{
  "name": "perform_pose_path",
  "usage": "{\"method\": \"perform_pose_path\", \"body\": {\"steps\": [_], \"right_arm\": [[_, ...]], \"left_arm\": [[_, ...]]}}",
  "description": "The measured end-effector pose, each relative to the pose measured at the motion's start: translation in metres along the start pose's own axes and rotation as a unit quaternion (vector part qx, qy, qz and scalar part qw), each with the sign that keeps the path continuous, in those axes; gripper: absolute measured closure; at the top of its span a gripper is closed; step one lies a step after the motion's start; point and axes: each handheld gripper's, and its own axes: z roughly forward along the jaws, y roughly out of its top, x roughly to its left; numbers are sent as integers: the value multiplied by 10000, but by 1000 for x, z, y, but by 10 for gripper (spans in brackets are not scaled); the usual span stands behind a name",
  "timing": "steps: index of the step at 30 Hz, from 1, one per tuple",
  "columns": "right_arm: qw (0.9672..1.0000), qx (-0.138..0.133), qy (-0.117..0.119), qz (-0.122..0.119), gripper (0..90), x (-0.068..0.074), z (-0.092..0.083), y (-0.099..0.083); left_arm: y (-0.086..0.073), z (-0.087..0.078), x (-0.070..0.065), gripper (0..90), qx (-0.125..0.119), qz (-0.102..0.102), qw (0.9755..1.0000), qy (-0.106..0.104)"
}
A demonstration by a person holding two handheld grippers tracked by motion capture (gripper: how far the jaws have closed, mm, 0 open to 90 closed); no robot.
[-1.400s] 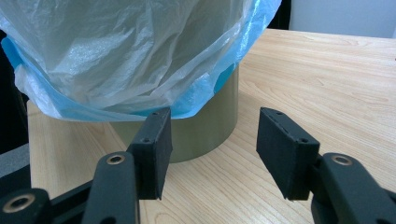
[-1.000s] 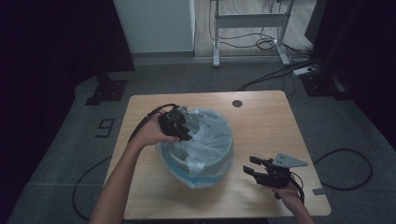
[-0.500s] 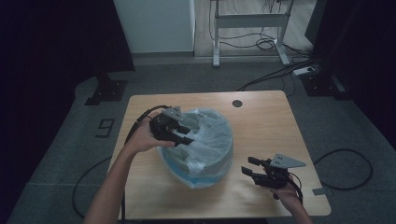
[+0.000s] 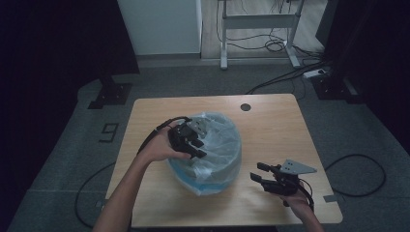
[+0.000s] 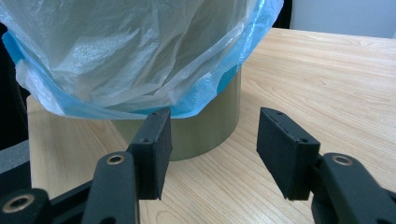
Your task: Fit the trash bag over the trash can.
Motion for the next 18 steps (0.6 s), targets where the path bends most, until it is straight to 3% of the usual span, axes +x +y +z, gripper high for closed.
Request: {"method": "perform_pose_path", "body": {"steps": [4,5,6,8,9,10,13,14,16,17,18], "right_arm": [[10000,0,-17,-1,442,0,-1,0],[10000,-19,-28,-6,440,0,-2,0],[10000,-19,-28,-6,440,0,-2,0],[10000,-28,-56,-10,433,0,-3,1],[10000,-28,-56,-10,433,0,-3,1],[10000,-32,-67,-8,429,0,-3,1],[9999,-31,-135,-2,414,-1,-3,0],[9999,-31,-135,-2,414,-1,-3,0],[9998,-21,-215,1,401,-1,-2,0],[9998,-21,-215,1,401,-1,-2,0],[9996,-21,-266,-13,394,-1,-2,-1]], "left_arm": [[-2,0,-1,519,-94,-23,9999,96],[-5,-5,-2,469,-309,-93,9992,217],[-5,-5,-2,447,-309,-93,9992,217],[-13,-16,-3,395,-681,-226,9964,441],[-13,-16,-3,377,-681,-226,9964,441],[-18,-21,-3,377,-828,-270,9948,525],[-33,-34,-7,331,-1306,-475,9870,810],[-33,-34,-7,324,-1306,-475,9870,810],[-46,-42,-12,312,-1620,-634,9794,1023],[-46,-42,-12,309,-1620,-634,9794,1023],[-57,-46,-16,304,-1788,-749,9744,1142]]}}
